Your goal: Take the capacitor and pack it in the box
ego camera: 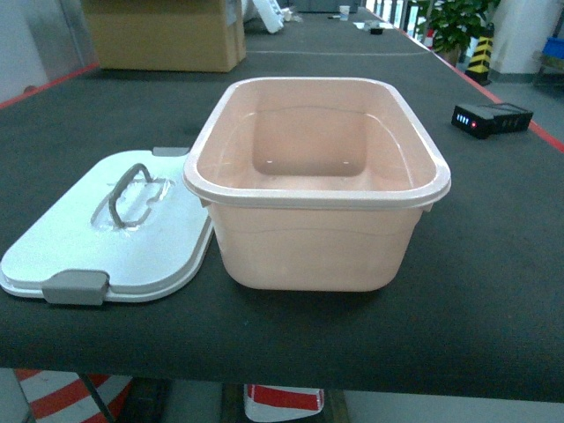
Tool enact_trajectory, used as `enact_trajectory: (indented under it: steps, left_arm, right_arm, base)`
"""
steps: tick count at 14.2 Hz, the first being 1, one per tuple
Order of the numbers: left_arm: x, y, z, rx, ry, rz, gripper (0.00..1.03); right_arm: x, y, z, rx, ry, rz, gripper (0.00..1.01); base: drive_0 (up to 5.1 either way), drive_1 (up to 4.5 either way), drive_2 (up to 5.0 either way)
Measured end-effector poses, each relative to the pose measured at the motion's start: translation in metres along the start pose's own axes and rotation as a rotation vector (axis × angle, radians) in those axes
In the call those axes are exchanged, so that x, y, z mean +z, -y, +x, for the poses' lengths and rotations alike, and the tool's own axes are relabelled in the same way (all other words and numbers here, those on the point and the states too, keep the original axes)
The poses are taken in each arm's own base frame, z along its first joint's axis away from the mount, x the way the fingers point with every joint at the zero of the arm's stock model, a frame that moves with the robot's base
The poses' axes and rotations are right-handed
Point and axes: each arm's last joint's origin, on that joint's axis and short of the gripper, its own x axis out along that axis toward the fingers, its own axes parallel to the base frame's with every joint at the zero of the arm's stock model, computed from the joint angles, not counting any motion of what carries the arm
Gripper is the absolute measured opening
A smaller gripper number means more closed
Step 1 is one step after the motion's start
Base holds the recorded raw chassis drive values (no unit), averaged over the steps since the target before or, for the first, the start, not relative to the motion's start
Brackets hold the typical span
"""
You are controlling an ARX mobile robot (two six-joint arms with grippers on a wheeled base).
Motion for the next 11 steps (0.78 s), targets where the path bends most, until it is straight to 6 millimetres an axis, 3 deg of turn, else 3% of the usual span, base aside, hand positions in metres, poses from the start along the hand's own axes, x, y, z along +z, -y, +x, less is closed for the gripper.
enact_trajectory:
  steps: [11]
  left_arm:
    - [-0.0007, 0.0000, 0.0000, 0.000, -0.007, 0.000, 0.44]
  right_arm:
    - [-0.0009, 0.0000, 0.0000, 0.000, -0.010, 0.000, 0.98]
  base:
    - [0.0, 0.00, 0.0]
